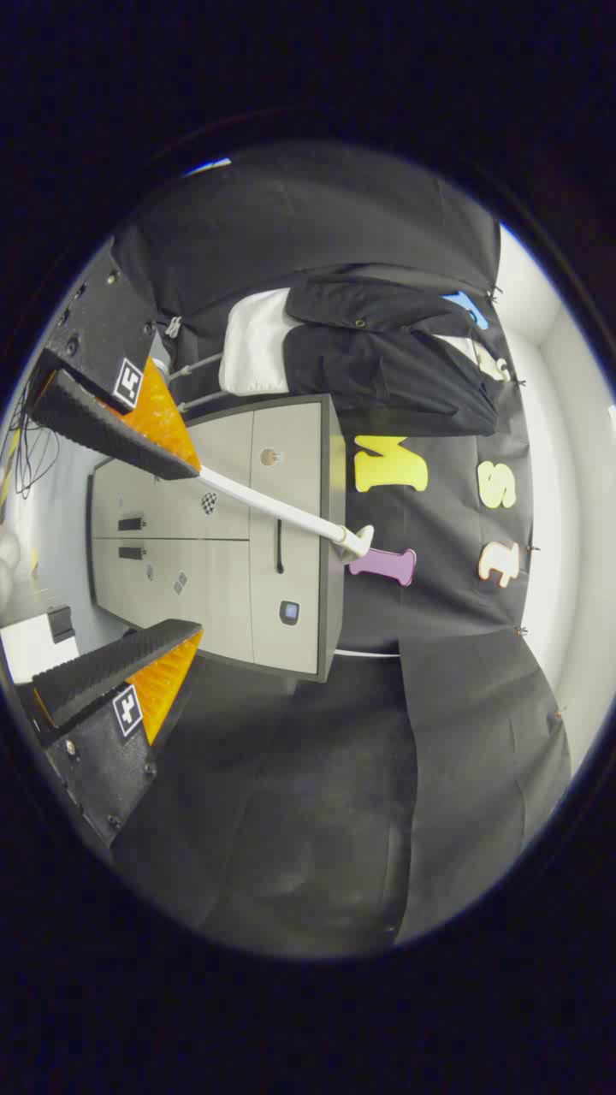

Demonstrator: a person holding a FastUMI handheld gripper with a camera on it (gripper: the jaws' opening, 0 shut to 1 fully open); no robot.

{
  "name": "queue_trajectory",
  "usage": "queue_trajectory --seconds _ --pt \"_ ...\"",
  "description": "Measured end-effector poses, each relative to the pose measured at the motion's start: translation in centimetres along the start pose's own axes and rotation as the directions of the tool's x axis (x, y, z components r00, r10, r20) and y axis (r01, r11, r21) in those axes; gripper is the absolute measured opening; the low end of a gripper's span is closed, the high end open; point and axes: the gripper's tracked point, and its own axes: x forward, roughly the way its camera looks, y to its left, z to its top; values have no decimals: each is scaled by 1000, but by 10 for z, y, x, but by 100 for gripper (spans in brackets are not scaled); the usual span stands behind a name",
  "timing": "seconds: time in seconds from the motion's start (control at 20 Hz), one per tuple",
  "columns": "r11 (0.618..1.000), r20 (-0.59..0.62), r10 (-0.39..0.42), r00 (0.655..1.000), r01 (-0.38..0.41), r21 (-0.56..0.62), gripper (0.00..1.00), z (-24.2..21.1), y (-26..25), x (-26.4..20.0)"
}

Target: Iron the clothes twice with a garment steamer, once on the left side and once on the right side.

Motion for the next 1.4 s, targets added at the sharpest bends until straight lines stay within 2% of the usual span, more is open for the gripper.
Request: queue_trajectory --seconds 0.6,0.8,1.1,1.4 --pt "1000 15 5 1000 -5 2 100 10 5 -2" --pt "1000 24 -2 1000 1 10 100 26 -1 -1" --pt "997 51 -48 998 44 70 100 80 -34 22" --pt "996 108 -62 992 54 72 100 163 -78 78"
